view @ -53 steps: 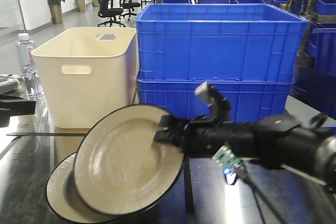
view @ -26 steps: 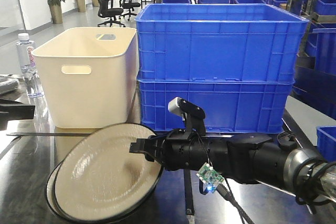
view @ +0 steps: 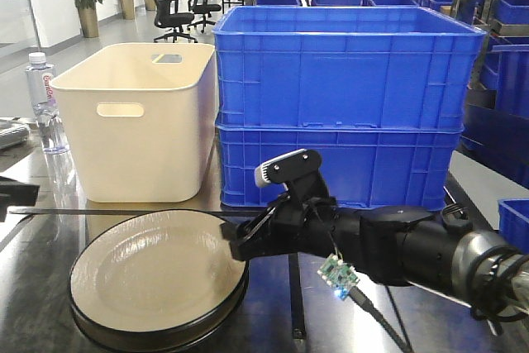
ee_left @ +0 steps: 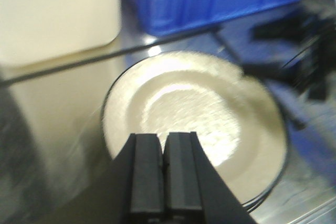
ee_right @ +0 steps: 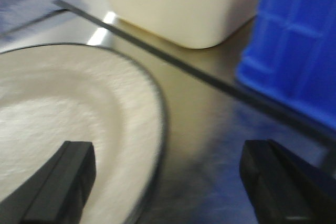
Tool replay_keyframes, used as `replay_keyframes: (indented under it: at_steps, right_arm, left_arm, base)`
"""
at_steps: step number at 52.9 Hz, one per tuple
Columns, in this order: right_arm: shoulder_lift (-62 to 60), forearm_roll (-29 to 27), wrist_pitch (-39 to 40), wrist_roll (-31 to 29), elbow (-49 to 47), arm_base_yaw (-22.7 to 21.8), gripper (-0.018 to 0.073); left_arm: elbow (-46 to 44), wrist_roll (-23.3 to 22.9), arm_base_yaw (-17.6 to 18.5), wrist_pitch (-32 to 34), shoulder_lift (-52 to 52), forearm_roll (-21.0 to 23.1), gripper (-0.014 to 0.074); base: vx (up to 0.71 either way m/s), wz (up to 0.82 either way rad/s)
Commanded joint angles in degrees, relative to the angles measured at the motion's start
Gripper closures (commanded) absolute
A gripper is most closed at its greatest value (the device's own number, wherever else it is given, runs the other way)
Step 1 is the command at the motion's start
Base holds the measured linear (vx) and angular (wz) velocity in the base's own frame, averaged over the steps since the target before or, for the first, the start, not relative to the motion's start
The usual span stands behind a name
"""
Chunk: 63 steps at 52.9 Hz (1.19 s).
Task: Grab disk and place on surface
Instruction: 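Swing the right gripper's plate over and stack it on the first plate, then open the right gripper and withdraw it from the plate stack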
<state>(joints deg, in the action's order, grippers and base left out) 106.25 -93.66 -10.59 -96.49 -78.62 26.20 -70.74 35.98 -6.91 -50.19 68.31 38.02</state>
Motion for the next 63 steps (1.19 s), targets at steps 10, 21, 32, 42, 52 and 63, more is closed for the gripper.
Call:
replay_keyframes:
  at_steps: [10, 21, 32, 42, 52, 63]
  right_arm:
    - [-11.4, -1.3, 15.6, -3.0, -1.9, -0.2, 0.0305]
    - [-22.5, -3.4, 18.3, -2.9, 4.1, -0.2, 0.0574]
    - [-33.2, -1.4, 18.4, -3.0, 16.2, -0.2, 0.0573]
    - [-41.3, -1.5, 18.4, -3.0, 23.0, -0.2, 0.0573]
    - [-44.8, -1.7, 18.4, -2.8, 26.3, -0.2, 0.0572]
    - [-45.1, -2.7, 18.3, -2.8, 26.8, -0.2, 0.0572]
  left_arm:
    - [7.7, -13.6, -0.1, 7.1, -1.4, -12.7, 0.0601]
    - [19.8, -15.0, -0.1, 12.9, -4.0, -15.4, 0.06]
    - [29.1, -14.6, 0.0, 21.0, -16.7, -15.1, 0.0599]
    - [32.1, -14.6, 0.0, 23.5, -32.5, -15.1, 0.0599]
    - [32.1, -14.6, 0.0, 22.8, -42.4, -15.1, 0.0599]
    - [32.1, -14.7, 0.0, 21.8, -46.1, -15.0, 0.0599]
  base:
    - [0.0, 0.0]
    - [0.0, 0.0]
    - [0.0, 0.0]
    - [0.0, 0.0]
    - [0.0, 0.0]
    - [0.0, 0.0]
